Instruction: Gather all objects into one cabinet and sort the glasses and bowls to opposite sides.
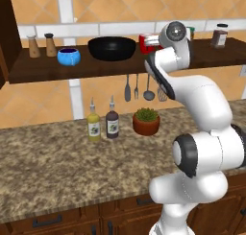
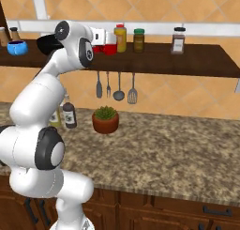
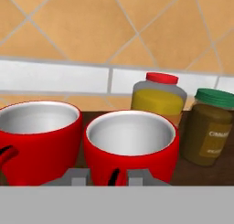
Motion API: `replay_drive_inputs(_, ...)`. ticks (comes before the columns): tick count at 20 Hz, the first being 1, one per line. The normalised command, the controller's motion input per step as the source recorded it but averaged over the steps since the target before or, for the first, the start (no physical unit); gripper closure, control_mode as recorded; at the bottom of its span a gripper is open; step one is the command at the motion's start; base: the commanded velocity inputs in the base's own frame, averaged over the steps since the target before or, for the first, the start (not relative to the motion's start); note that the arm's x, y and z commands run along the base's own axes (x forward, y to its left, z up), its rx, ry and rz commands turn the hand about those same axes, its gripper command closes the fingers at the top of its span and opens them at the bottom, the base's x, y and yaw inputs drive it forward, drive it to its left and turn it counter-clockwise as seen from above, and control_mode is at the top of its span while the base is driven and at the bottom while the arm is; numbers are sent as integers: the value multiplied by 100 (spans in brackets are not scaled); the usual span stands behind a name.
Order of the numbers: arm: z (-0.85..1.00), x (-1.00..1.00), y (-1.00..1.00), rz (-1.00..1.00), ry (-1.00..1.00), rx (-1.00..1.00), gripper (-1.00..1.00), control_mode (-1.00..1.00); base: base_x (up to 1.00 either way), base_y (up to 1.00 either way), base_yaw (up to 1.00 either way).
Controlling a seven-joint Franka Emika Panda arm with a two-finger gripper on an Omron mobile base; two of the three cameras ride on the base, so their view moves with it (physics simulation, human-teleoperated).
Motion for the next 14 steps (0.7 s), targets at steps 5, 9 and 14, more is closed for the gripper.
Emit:
replay_drive_inputs(5,0,10,-5,0,0,0,-100,-100,0,0,0)
replay_drive_inputs(9,0,0,-14,0,0,0,-100,-100,0,0,0)
replay_drive_inputs(14,0,-1,-23,0,0,1,-100,-100,0,0,0)
